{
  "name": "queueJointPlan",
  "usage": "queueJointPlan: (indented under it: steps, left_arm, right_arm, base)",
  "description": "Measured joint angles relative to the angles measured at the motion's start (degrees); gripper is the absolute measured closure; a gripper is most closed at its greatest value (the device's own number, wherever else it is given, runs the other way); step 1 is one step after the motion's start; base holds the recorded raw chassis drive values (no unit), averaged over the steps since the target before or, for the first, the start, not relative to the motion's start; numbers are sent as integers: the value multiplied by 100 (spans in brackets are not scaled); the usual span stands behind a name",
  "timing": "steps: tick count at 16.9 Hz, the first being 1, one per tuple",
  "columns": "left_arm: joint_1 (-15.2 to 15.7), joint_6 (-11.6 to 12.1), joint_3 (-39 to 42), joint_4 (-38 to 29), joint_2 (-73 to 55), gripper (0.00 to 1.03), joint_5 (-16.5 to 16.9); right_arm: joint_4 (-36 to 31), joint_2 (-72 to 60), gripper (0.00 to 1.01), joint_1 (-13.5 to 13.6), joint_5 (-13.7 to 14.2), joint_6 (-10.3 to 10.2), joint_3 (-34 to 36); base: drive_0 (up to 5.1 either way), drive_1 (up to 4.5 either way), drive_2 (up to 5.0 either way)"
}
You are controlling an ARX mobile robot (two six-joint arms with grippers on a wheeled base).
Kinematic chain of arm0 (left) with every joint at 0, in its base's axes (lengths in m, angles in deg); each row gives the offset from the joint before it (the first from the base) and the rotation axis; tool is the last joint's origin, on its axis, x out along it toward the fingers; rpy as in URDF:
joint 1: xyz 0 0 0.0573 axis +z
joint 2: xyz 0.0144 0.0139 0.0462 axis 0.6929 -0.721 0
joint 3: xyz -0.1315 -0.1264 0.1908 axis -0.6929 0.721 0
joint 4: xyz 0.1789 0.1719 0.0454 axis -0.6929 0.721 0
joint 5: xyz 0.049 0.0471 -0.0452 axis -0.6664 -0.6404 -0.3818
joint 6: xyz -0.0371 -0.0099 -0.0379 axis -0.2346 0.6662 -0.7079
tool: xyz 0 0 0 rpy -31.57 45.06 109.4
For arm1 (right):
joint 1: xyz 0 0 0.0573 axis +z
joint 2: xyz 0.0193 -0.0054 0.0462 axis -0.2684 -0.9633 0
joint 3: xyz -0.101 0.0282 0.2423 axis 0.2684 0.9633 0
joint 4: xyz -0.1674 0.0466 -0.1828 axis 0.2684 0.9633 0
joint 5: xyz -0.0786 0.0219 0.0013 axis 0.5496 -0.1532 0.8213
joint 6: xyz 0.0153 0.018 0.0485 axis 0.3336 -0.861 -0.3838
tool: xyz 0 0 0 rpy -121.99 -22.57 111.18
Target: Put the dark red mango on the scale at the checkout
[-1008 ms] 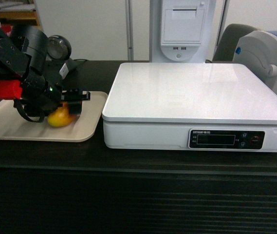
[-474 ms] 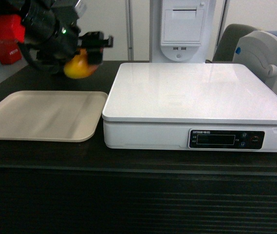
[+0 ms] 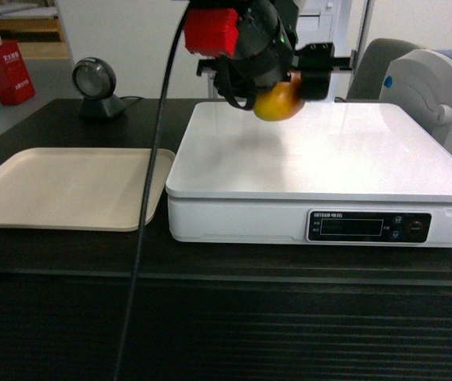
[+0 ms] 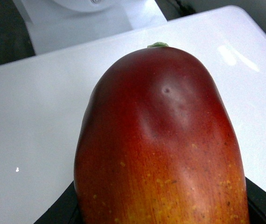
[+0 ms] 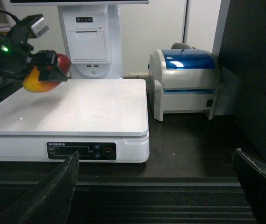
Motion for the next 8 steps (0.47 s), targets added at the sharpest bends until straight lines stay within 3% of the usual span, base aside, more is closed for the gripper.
queueJointPlan:
  steps: [5, 8]
  left_arm:
    - [-199, -199, -839, 527, -726, 44, -157]
    - [-361, -474, -1672, 970, -1143, 44, -442]
  right_arm:
    - [0, 0, 3, 0, 0, 0, 0]
    - [2, 0, 3, 0, 2, 0, 0]
  base:
    - [0, 0, 0]
    - [0, 0, 0]
